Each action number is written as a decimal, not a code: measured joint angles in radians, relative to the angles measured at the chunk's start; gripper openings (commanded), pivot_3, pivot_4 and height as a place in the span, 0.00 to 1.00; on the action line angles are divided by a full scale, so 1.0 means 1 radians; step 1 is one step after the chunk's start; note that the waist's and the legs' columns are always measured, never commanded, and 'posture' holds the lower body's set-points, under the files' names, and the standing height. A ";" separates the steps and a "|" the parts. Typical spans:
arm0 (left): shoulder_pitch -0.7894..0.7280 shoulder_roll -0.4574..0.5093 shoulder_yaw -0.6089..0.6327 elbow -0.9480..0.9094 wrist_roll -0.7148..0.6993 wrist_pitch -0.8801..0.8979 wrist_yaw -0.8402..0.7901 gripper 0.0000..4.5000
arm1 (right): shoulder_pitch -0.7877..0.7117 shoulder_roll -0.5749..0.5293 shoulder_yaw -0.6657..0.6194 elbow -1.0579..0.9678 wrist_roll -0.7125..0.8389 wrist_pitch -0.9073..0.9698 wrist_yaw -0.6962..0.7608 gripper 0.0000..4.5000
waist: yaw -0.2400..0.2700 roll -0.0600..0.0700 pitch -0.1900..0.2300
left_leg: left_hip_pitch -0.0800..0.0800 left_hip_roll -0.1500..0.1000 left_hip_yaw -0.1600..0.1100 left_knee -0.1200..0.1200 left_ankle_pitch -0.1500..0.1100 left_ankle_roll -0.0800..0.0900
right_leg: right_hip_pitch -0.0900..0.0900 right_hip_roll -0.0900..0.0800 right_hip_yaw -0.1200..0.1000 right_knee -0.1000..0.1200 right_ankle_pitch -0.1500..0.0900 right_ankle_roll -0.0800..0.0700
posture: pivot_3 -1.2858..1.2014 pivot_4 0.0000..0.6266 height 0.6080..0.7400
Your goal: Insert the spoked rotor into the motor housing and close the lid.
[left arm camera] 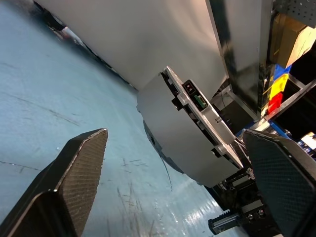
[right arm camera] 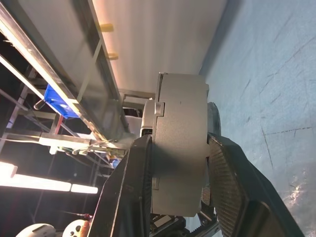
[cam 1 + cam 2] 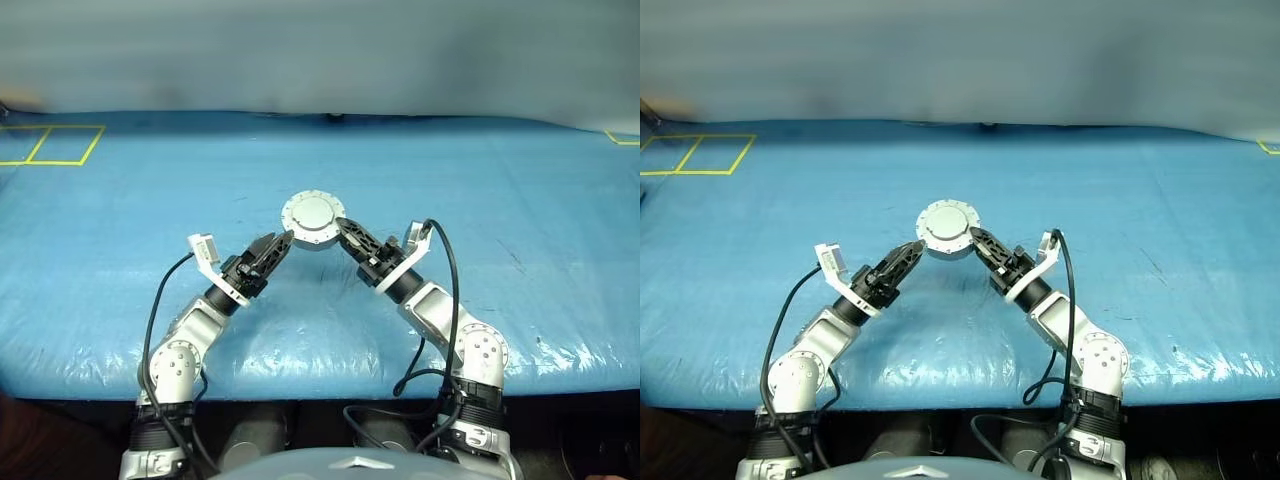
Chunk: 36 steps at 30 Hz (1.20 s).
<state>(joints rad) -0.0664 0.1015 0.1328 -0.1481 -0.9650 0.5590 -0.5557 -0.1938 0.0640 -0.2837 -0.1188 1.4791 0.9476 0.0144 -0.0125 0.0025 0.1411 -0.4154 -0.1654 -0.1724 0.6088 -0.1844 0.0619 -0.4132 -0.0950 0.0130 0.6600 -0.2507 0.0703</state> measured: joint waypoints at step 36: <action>-0.054 -0.116 0.067 0.094 -0.152 0.131 0.047 0.48 | 0.023 -0.023 0.069 -0.044 0.003 -0.046 -0.016 0.28 | 0.001 0.000 0.000 | 0.000 0.000 0.001 0.004 -0.002 0.001 | 0.001 0.000 0.001 0.000 0.000 0.000 | 0.52 0.24 1.00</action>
<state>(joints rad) -0.1206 -0.0141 0.2001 -0.0537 -1.1169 0.6900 -0.5091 -0.1713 0.0413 -0.2148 -0.1631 1.4818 0.9021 -0.0018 -0.0117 0.0024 0.1412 -0.4159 -0.1653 -0.1713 0.6124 -0.1864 0.0630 -0.4125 -0.0950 0.0135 0.6602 -0.2504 0.0707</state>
